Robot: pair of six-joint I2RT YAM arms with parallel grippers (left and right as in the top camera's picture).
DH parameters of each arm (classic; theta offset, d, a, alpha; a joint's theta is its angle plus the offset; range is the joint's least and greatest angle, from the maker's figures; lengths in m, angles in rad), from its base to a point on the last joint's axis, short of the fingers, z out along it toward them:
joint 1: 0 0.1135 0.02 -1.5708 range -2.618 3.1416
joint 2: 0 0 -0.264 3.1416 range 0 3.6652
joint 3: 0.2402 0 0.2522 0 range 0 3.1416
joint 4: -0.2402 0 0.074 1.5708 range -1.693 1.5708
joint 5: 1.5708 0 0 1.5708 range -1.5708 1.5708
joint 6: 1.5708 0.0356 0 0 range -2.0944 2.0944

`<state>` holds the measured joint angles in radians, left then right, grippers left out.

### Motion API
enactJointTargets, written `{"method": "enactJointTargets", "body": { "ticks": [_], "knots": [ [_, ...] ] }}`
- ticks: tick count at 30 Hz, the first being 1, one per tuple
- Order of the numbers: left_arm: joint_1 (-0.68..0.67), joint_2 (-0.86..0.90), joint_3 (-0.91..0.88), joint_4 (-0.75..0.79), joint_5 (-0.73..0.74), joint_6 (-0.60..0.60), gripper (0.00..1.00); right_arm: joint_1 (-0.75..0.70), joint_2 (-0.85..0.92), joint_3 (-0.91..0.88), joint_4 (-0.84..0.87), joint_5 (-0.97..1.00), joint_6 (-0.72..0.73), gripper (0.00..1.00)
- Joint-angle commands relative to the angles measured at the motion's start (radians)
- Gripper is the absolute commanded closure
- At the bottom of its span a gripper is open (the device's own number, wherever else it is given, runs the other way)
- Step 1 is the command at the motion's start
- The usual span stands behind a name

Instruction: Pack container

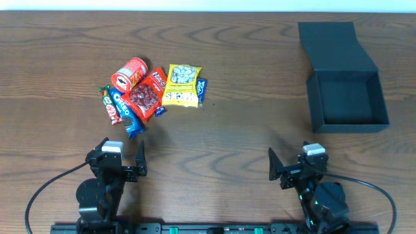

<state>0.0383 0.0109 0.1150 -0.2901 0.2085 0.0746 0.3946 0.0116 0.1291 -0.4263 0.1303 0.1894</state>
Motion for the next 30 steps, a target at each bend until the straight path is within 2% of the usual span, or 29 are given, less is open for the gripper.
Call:
{"method": "enactJointTargets", "body": {
  "ticks": [1, 13, 18, 21, 25, 30],
  "knots": [
    [-0.002, -0.006, -0.023, -0.009, -0.006, 0.0, 0.05, -0.008, -0.007, -0.006, 0.0, 0.0, -0.015, 0.01],
    [-0.002, -0.006, -0.023, -0.009, -0.006, 0.0, 0.05, -0.008, -0.007, -0.006, 0.0, -0.029, 0.004, 0.01],
    [-0.002, -0.006, -0.023, -0.009, -0.006, 0.0, 0.05, -0.008, -0.007, -0.006, 0.04, -0.053, 0.157, 0.01],
    [-0.002, -0.006, -0.023, -0.009, -0.006, 0.0, 0.05, -0.008, -0.007, -0.006, 0.13, -0.054, 0.23, 0.01],
    [-0.002, -0.006, -0.023, -0.009, -0.006, 0.0, 0.05, -0.008, 0.03, 0.017, 0.235, -0.044, 0.077, 0.01],
    [-0.002, -0.006, -0.023, -0.009, -0.006, 0.0, 0.05, -0.008, 0.223, 0.182, 0.201, 0.02, 0.01, 0.01]
  ]
}}
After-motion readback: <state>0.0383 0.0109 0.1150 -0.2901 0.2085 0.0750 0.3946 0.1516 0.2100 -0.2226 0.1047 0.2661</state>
